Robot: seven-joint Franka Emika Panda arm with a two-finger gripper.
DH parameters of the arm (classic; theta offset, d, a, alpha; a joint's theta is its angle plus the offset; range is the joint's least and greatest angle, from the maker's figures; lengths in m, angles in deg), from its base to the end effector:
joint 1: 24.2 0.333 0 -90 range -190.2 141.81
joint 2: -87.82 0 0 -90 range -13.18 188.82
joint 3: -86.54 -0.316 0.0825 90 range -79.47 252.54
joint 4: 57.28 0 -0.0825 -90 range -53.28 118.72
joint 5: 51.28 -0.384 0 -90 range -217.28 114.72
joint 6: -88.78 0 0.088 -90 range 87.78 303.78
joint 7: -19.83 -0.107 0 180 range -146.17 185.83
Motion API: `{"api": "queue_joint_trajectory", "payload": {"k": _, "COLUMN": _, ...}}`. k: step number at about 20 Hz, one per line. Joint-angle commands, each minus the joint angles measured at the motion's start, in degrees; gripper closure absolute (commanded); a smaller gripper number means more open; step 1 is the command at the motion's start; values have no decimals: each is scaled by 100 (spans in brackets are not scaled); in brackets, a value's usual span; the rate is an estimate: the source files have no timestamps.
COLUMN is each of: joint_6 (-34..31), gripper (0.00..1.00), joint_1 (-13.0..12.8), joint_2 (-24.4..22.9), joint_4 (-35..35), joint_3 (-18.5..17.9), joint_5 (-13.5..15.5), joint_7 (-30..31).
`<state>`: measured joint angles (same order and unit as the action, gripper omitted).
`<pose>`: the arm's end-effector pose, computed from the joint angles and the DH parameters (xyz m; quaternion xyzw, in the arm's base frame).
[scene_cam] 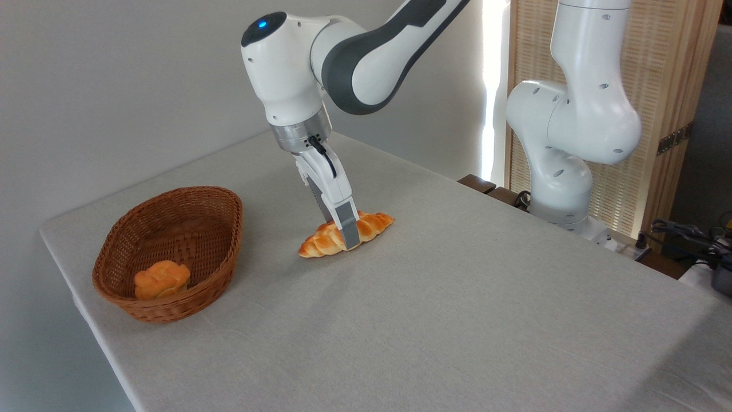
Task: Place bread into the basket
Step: 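Lower the gripper onto the braided roll and close on its middle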
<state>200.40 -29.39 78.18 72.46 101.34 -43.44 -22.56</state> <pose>0.4418 -0.1725 0.4158 0.8691 -0.4871 -0.0665 0.0542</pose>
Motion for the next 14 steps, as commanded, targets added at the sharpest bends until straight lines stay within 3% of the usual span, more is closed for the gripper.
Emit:
{"api": "queue_joint_trajectory", "payload": {"k": 1, "joint_6": 237, "gripper": 1, "joint_1": -26, "joint_2": 32, "joint_4": 131, "joint_3": 31, "joint_5": 77, "joint_7": 12}}
{"api": "queue_joint_trajectory", "payload": {"k": 2, "joint_6": 246, "gripper": 3, "joint_1": -26, "joint_2": 32, "joint_4": 139, "joint_3": 31, "joint_5": 77, "joint_7": 12}}
{"api": "queue_joint_trajectory", "payload": {"k": 4, "joint_6": 246, "gripper": 17, "joint_1": -26, "joint_2": 32, "joint_4": 140, "joint_3": 31, "joint_5": 77, "joint_7": 12}}
{"api": "queue_joint_trajectory", "payload": {"k": 6, "joint_6": 246, "gripper": 24, "joint_1": -26, "joint_2": 32, "joint_4": 140, "joint_3": 23, "joint_5": 77, "joint_7": 3}}
{"api": "queue_joint_trajectory", "payload": {"k": 8, "joint_6": 246, "gripper": 54, "joint_1": -17, "joint_2": 50, "joint_4": 140, "joint_3": 23, "joint_5": 77, "joint_7": -14}}
{"api": "queue_joint_trajectory", "payload": {"k": 9, "joint_6": 246, "gripper": 64, "joint_1": -17, "joint_2": 76, "joint_4": 140, "joint_3": 23, "joint_5": 77, "joint_7": -23}}
{"api": "queue_joint_trajectory", "payload": {"k": 12, "joint_6": 237, "gripper": 88, "joint_1": -17, "joint_2": 85, "joint_4": 140, "joint_3": 23, "joint_5": 68, "joint_7": -58}}
{"api": "queue_joint_trajectory", "payload": {"k": 14, "joint_6": 237, "gripper": 94, "joint_1": -17, "joint_2": 94, "joint_4": 140, "joint_3": 23, "joint_5": 60, "joint_7": -67}}
